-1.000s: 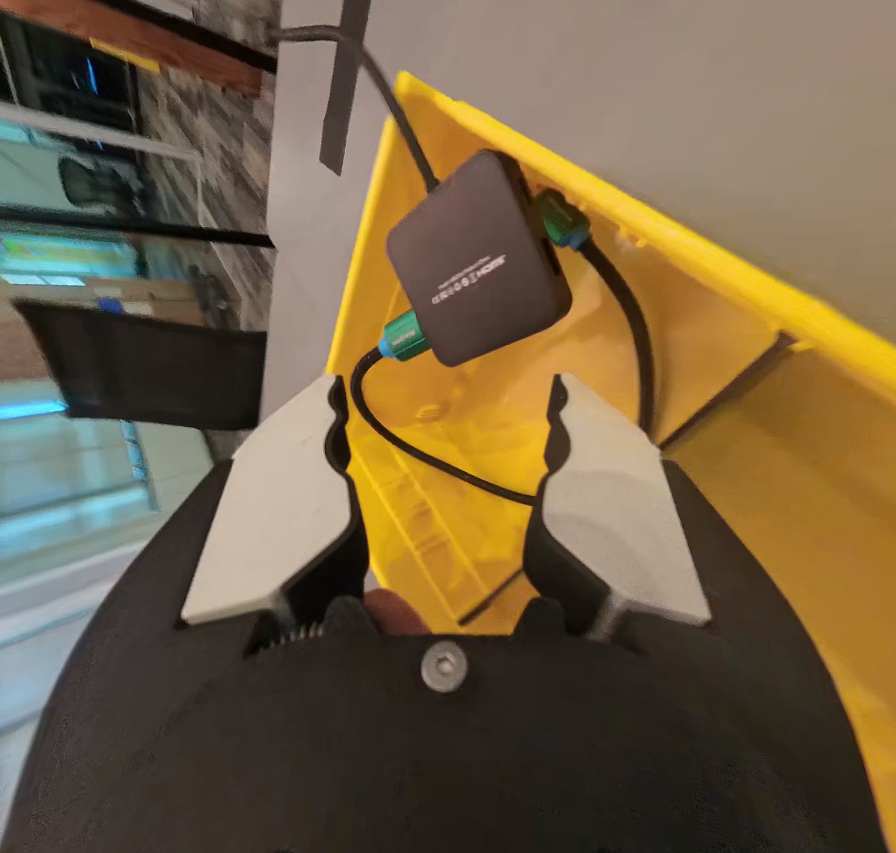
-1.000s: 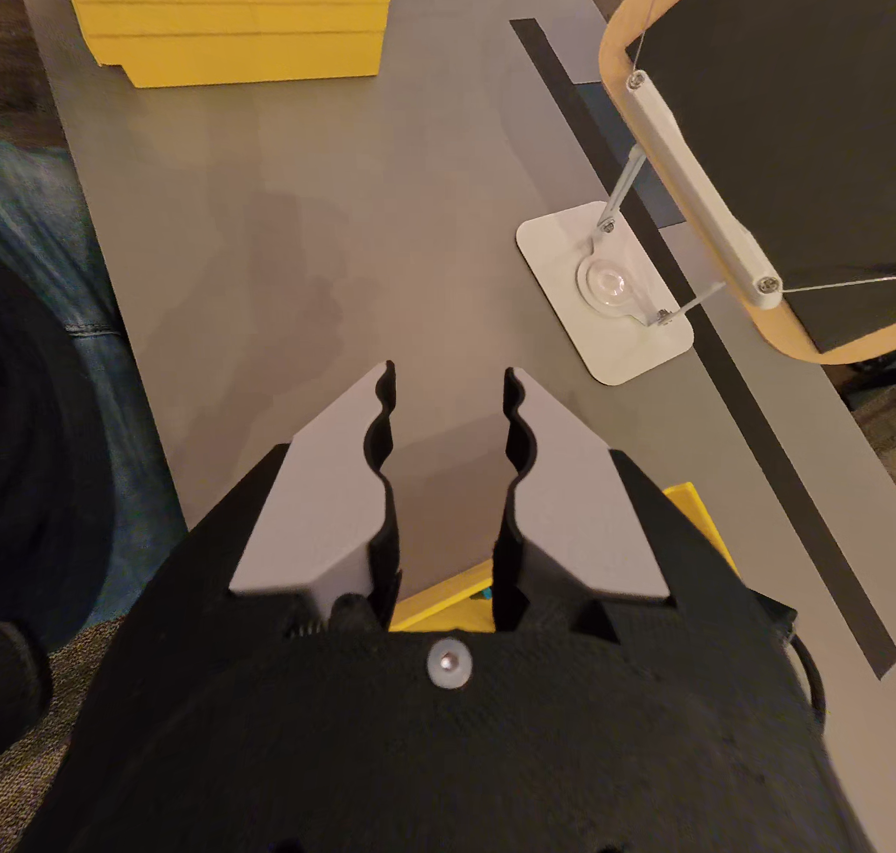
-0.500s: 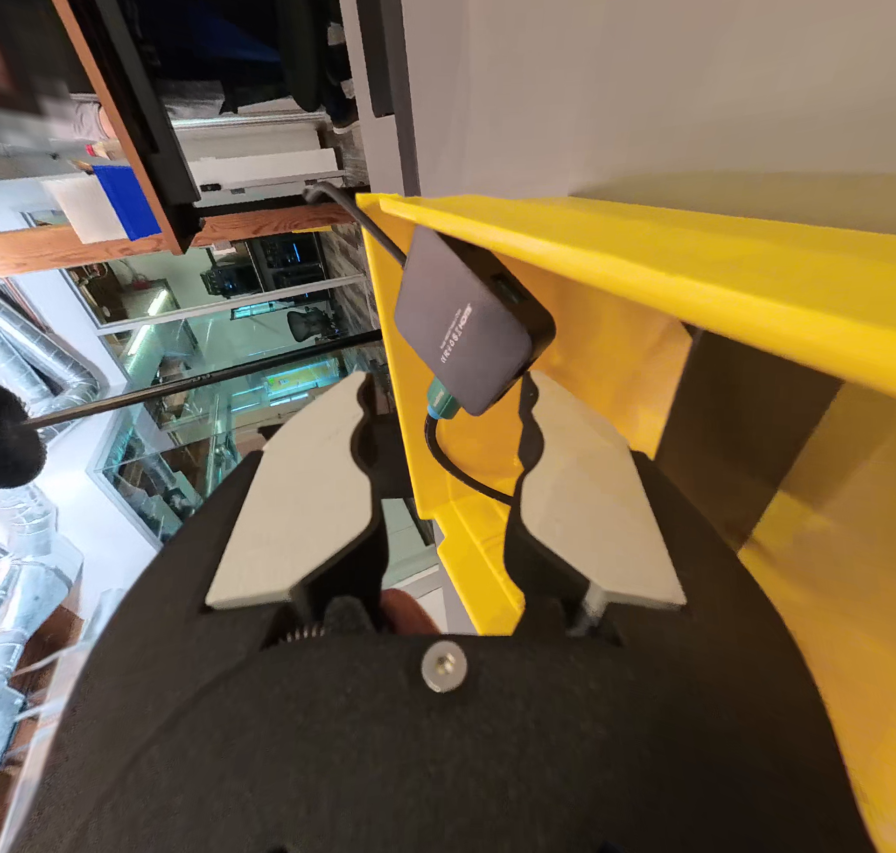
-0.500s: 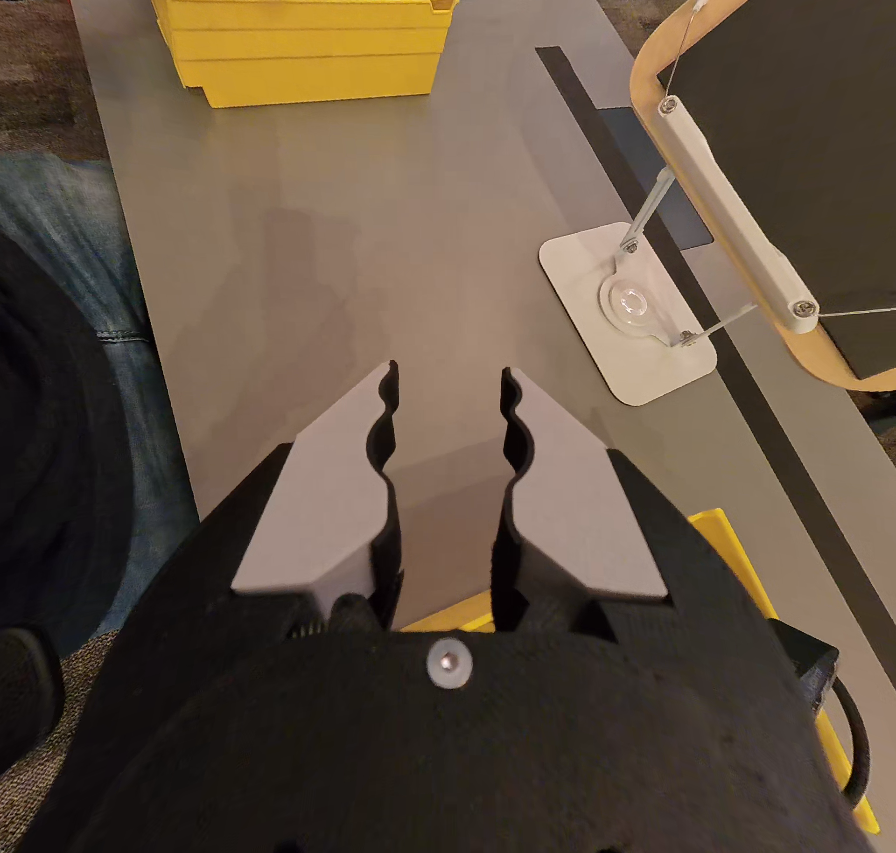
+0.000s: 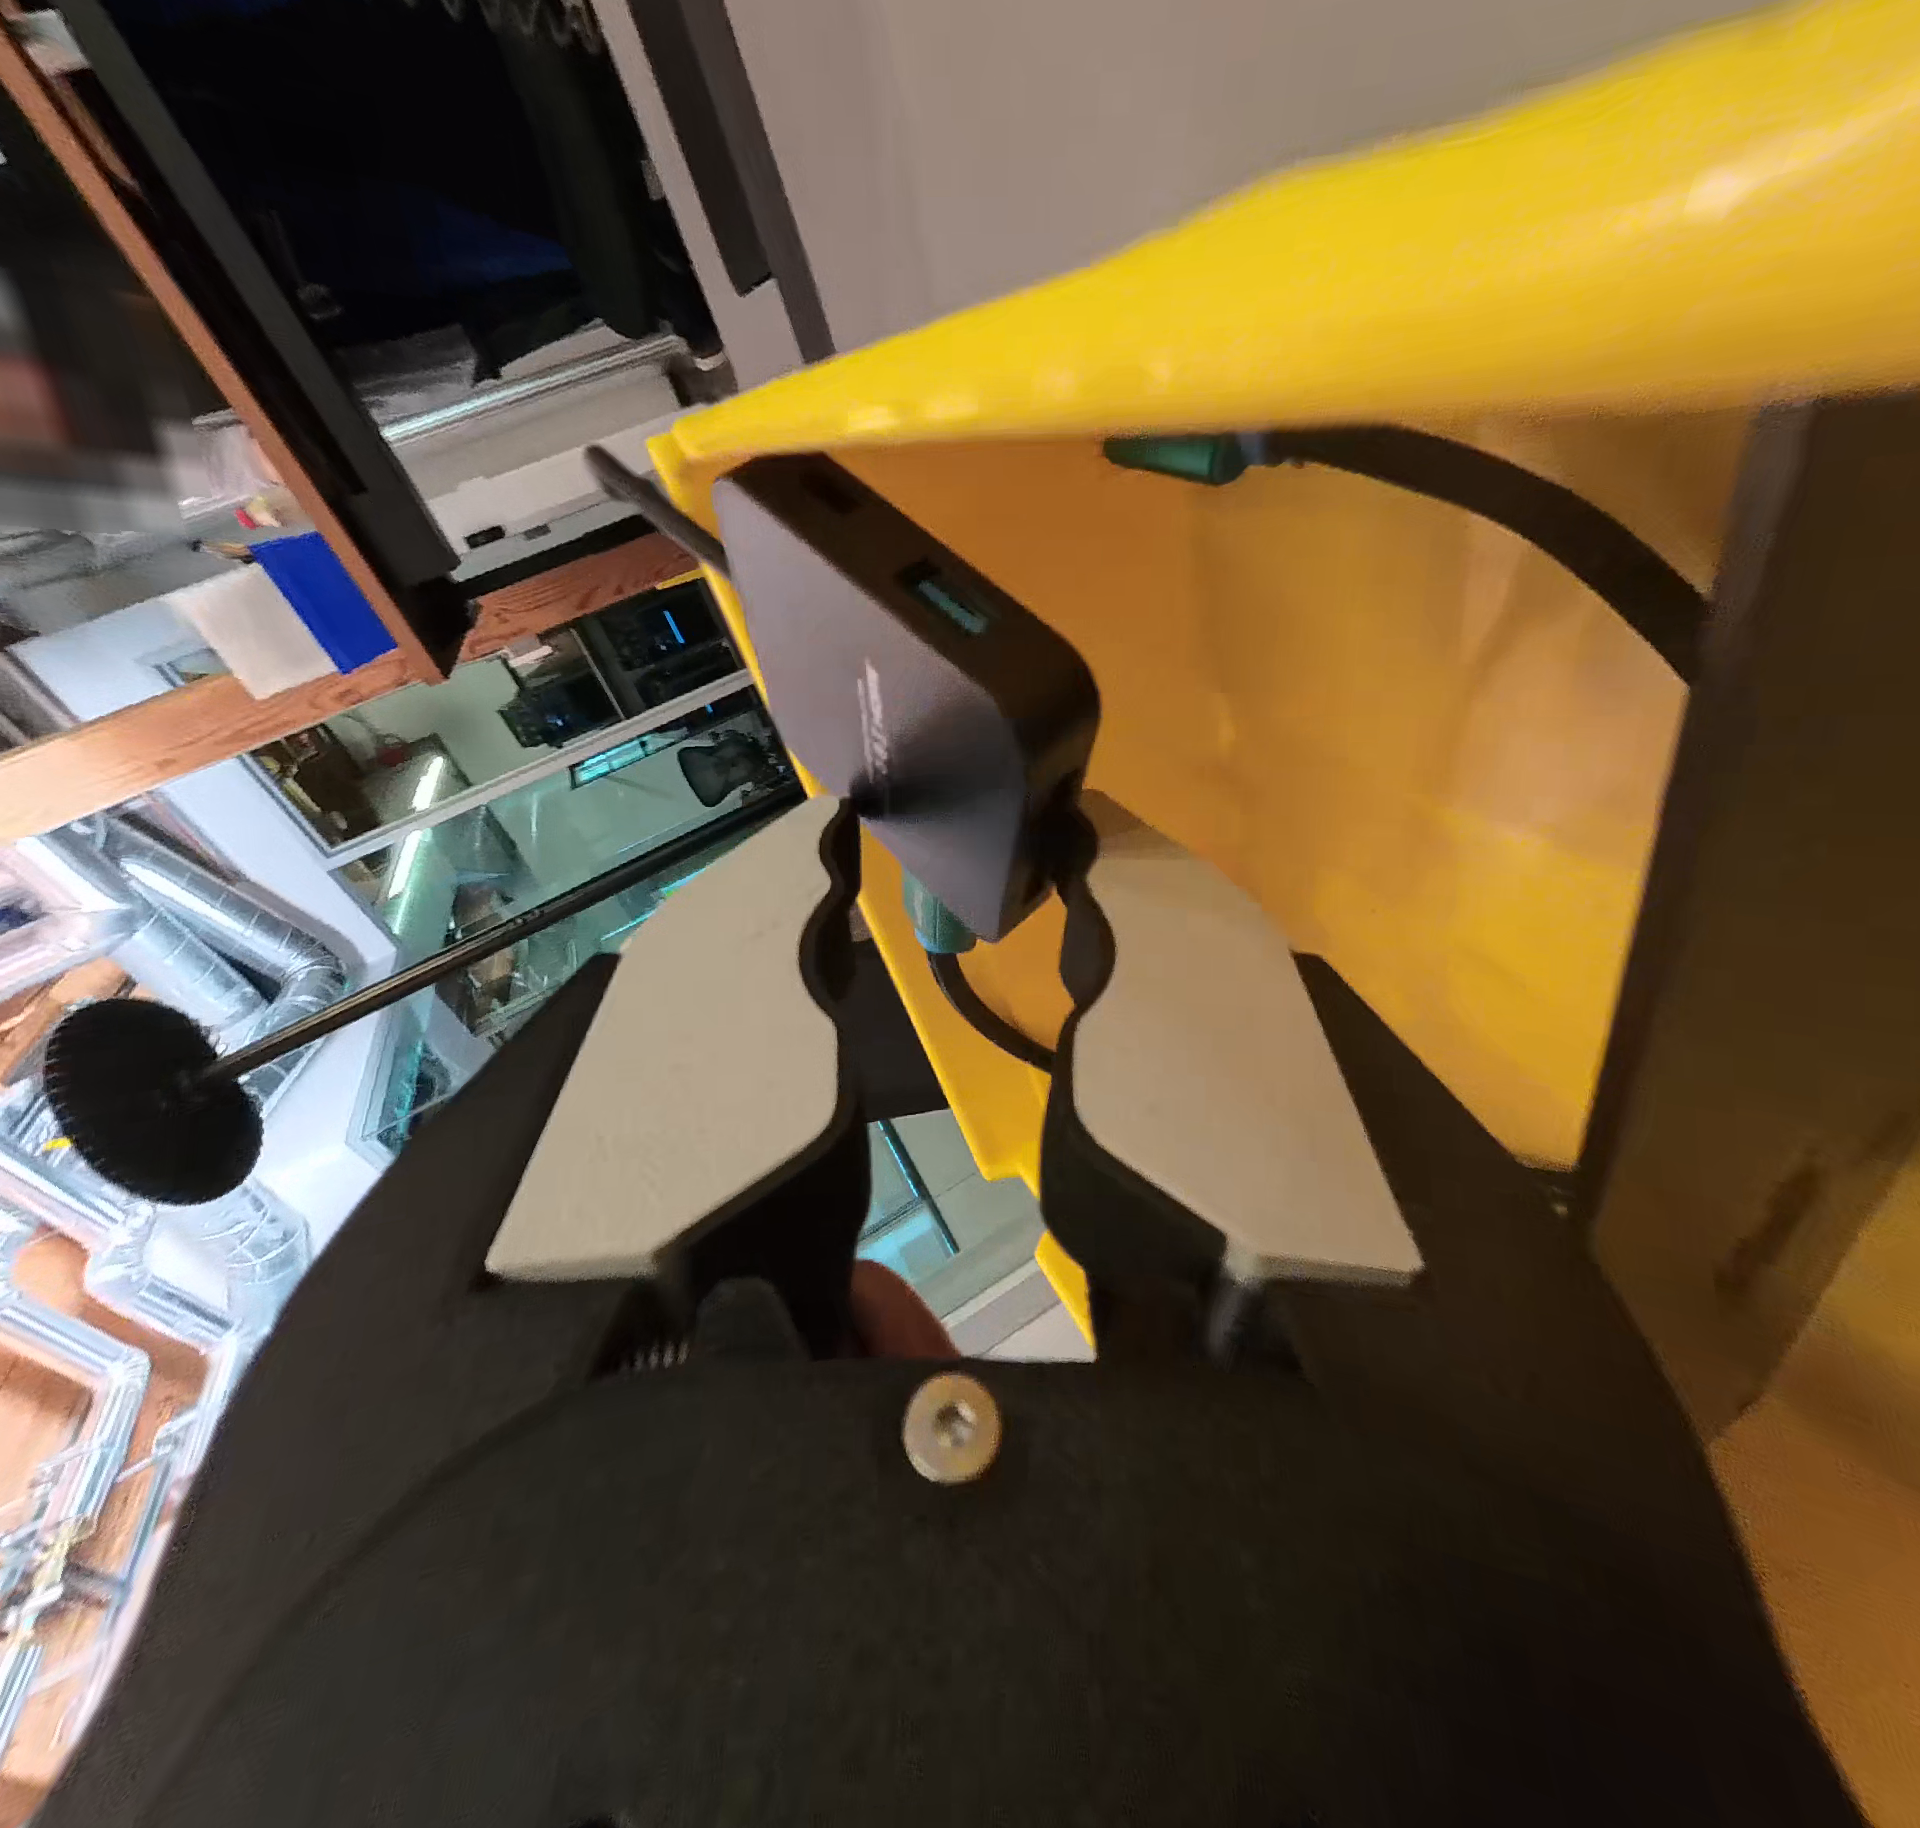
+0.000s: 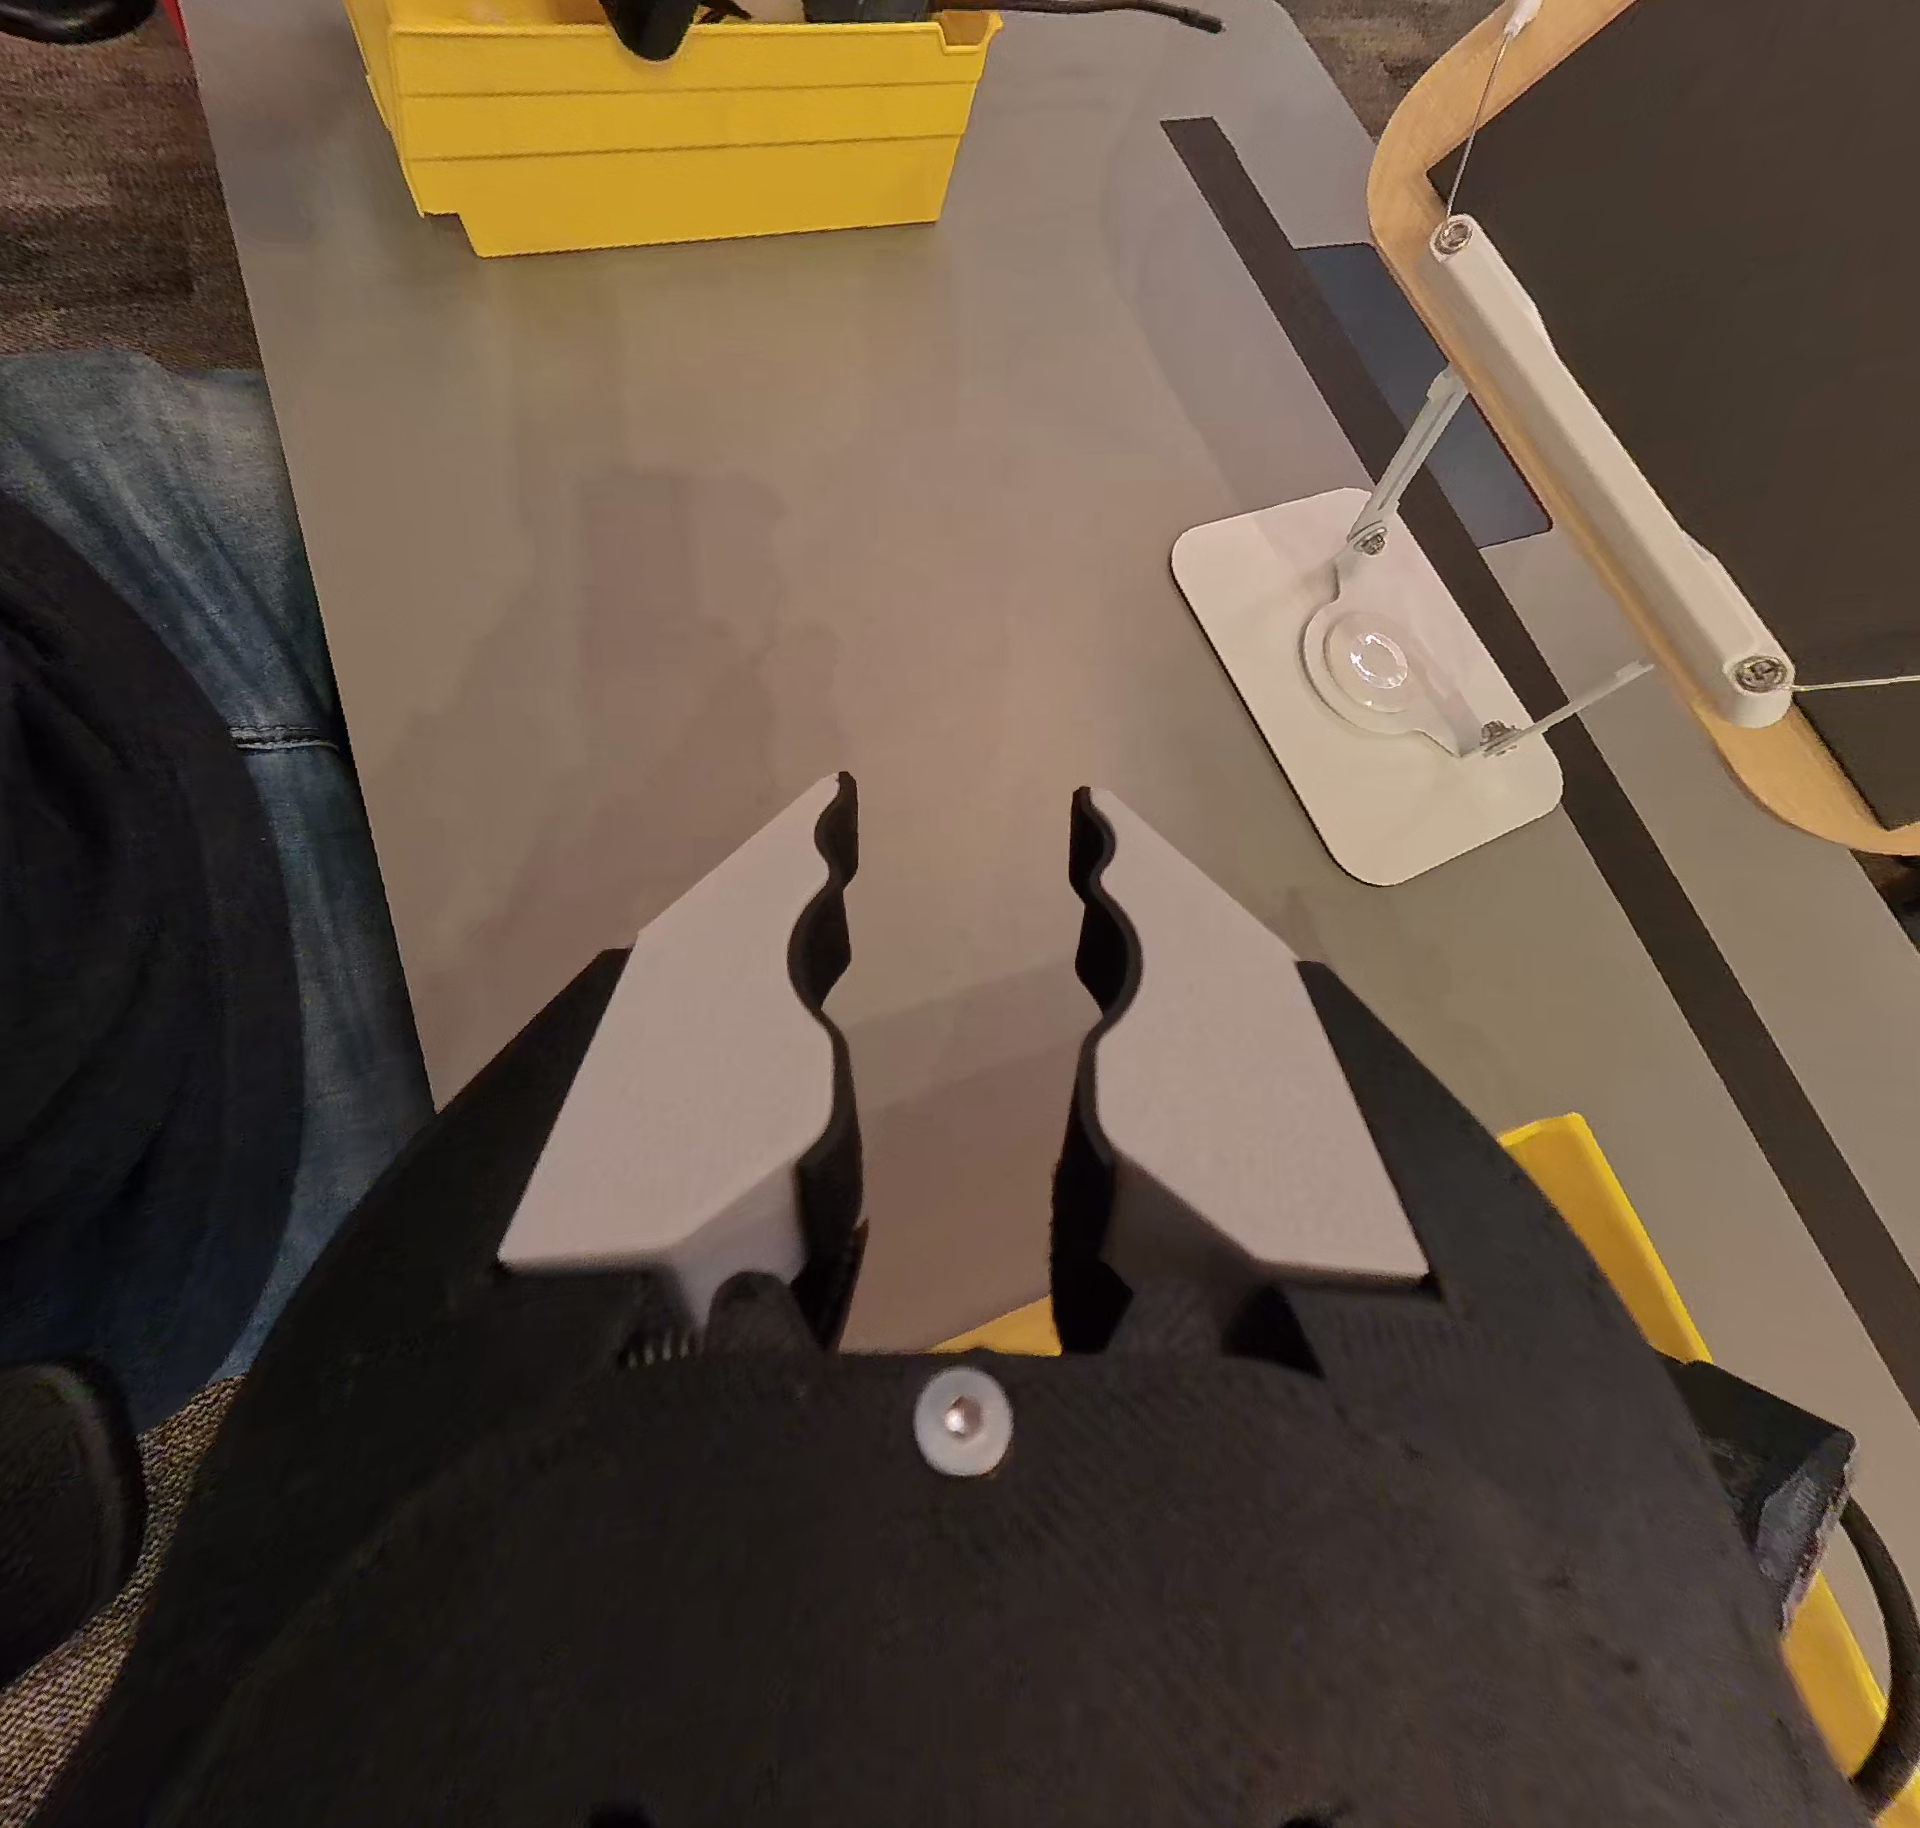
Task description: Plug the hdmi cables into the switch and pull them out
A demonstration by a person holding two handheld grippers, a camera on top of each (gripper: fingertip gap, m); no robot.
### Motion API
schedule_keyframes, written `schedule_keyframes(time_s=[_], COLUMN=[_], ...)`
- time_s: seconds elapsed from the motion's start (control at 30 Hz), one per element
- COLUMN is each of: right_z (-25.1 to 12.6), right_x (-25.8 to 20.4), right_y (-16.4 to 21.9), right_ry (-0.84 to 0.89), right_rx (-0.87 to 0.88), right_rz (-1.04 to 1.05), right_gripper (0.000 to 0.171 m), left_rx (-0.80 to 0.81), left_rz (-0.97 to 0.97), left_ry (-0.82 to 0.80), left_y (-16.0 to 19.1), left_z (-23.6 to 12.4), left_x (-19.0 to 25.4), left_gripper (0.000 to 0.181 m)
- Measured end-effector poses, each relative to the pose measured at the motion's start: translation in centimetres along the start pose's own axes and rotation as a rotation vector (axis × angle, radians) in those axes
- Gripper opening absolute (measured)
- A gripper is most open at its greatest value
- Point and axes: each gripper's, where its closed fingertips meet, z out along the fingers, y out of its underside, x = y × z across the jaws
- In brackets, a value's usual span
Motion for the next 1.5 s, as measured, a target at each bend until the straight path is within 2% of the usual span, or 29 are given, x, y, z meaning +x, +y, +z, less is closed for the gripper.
schedule_keyframes(time_s=[0.1, 0.17, 0.37, 0.57, 0.7, 0.87, 0.93, 1.07, 1.33, 1.5], right_z=[0.2, 0.4, 1.0, 2.5, 4.6, 7.6, 8.8, 10.1, 12.3, 12.6], right_x=[-0.2, -0.5, -1.2, -2.4, -3.8, -4.6, -4.6, -3.8, -2.1, -1.3], right_y=[-0.2, -0.3, -1.2, -3.5, -6.6, -11.0, -12.2, -13.3, -10.2, -7.9], right_ry=[-0.008, -0.019, -0.035, -0.046, -0.035, -0.007, 0.013, 0.068, 0.029, -0.035], right_rx=[0.014, 0.017, 0.032, 0.097, 0.187, 0.336, 0.366, 0.407, 0.34, 0.297], right_rz=[0.003, 0.001, -0.013, -0.026, -0.041, -0.005, -0.003, 0.042, 0.181, 0.283], right_gripper=[0.039, 0.039, 0.039, 0.044, 0.057, 0.082, 0.095, 0.104, 0.098, 0.07], left_rx=[0.003, 0.01, 0.039, 0.058, 0.082, 0.153, 0.188, 0.226, 0.309, 0.333], left_rz=[-0.026, -0.074, -0.236, -0.284, -0.26, -0.188, -0.179, -0.177, -0.15, -0.123], left_ry=[-0.12, -0.168, -0.279, -0.42, -0.525, -0.612, -0.609, -0.588, -0.514, -0.486], left_y=[0.2, 0.3, 0.5, -0.4, -3.9, -11.6, -14.8, -20.2, -27.0, -29.5], left_z=[-0.6, -1.1, -3.3, -8.4, -12.6, -16.6, -17.5, -18.2, -17.7, -17.4], left_x=[-1.4, -2.1, -5.7, -11.6, -15.2, -17.3, -17.5, -17.1, -15.4, -14.1], left_gripper=[0.021, 0.017, 0.013, 0.014, 0.013, 0.013, 0.013, 0.013, 0.013, 0.013])
